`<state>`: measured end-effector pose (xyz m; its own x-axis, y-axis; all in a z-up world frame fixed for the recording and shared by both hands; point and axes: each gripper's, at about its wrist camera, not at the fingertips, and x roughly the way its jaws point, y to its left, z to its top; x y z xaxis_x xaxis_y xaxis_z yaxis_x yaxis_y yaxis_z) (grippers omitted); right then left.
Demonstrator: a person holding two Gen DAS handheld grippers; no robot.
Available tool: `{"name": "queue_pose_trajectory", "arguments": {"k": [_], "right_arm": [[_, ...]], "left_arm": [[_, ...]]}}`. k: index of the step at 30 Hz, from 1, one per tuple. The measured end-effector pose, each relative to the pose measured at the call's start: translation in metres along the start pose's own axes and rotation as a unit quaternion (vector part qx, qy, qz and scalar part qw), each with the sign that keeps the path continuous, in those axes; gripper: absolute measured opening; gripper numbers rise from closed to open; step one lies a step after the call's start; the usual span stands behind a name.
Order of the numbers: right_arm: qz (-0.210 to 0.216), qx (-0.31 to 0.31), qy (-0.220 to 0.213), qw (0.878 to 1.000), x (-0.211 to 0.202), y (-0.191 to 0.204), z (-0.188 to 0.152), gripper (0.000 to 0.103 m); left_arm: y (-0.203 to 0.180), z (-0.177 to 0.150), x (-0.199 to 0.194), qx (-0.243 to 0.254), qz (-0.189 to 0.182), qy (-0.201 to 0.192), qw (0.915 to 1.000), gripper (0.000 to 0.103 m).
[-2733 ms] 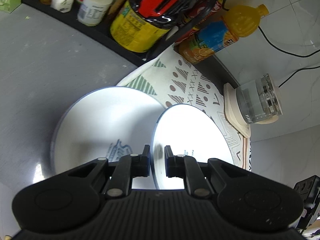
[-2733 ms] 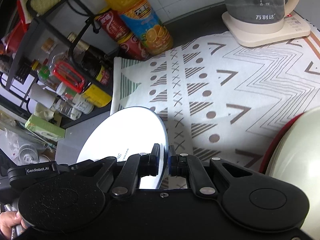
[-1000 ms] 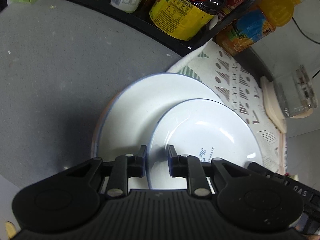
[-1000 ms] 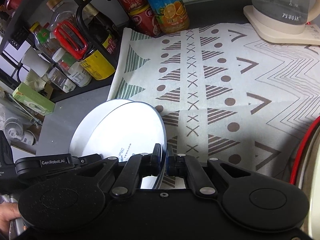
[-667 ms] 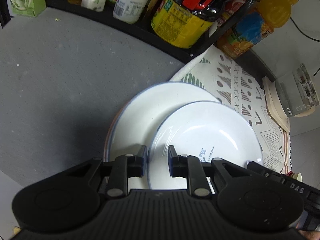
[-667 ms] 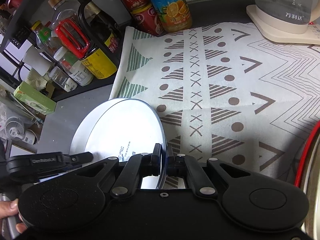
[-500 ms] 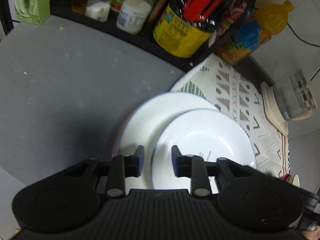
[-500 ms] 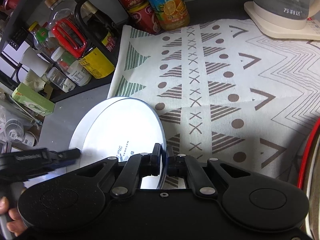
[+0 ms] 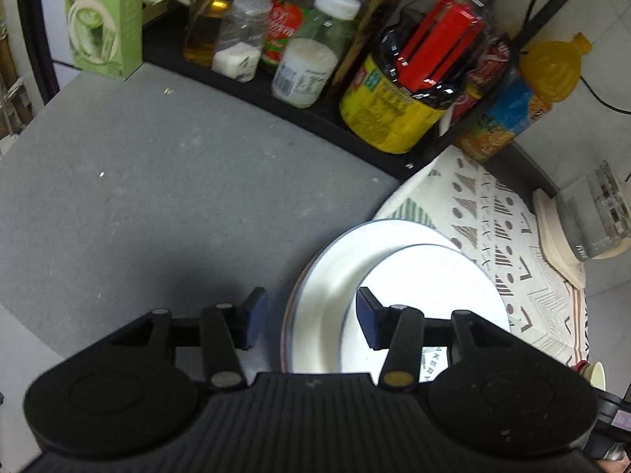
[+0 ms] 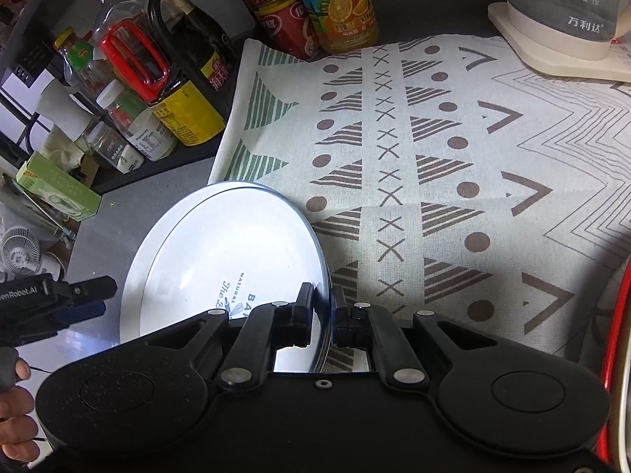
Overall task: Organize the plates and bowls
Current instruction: 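Open both grippers to release the 'BAKERY' plate on the stack, then move both grippers toward the red bowl holding the pale green bowls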
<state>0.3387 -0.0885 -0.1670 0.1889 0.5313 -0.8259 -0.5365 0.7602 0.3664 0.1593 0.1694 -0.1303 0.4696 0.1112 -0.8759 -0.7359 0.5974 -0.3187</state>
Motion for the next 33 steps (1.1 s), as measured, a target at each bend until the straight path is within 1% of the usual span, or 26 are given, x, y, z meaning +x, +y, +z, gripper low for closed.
{"name": "queue_pose_trajectory", "arguments": {"k": [6,10,12,13,19,22,24,28,33], "right_arm": [[-0.003,0.002,0.013,1.000,0.009,0.001,-0.005,0.014],[-0.005,0.005,0.012,1.000,0.010,0.000,-0.007,0.020],[-0.006,0.007,0.013,1.000,0.011,-0.002,-0.007,0.026],[-0.007,0.009,0.014,1.000,0.011,-0.003,-0.007,0.027],[-0.006,0.018,0.024,1.000,0.010,-0.004,-0.009,0.030],[-0.007,0.013,0.020,1.000,0.004,-0.003,-0.013,0.031],[-0.004,0.015,0.018,1.000,0.000,-0.004,-0.015,0.031],[-0.002,0.015,0.012,1.000,-0.005,-0.005,-0.019,0.031],[0.003,0.020,0.010,1.000,-0.004,-0.005,-0.022,0.031]], "left_arm": [[0.005,-0.005,0.009,-0.004,0.003,0.015,0.9999,0.048],[0.004,-0.010,0.016,-0.004,0.002,0.025,0.9997,0.048],[0.002,-0.012,0.020,-0.004,0.003,0.030,0.9995,0.048],[0.002,-0.014,0.022,-0.004,0.003,0.033,0.9994,0.048],[-0.003,-0.019,0.032,0.001,0.007,0.047,0.9989,0.048],[-0.003,-0.020,0.035,0.003,0.018,0.048,0.9987,0.049],[-0.001,-0.020,0.036,-0.003,0.015,0.046,0.9988,0.049],[-0.003,-0.020,0.033,0.004,0.020,0.036,0.9991,0.049],[0.004,-0.021,0.029,-0.018,0.016,0.029,0.9993,0.049]]}}
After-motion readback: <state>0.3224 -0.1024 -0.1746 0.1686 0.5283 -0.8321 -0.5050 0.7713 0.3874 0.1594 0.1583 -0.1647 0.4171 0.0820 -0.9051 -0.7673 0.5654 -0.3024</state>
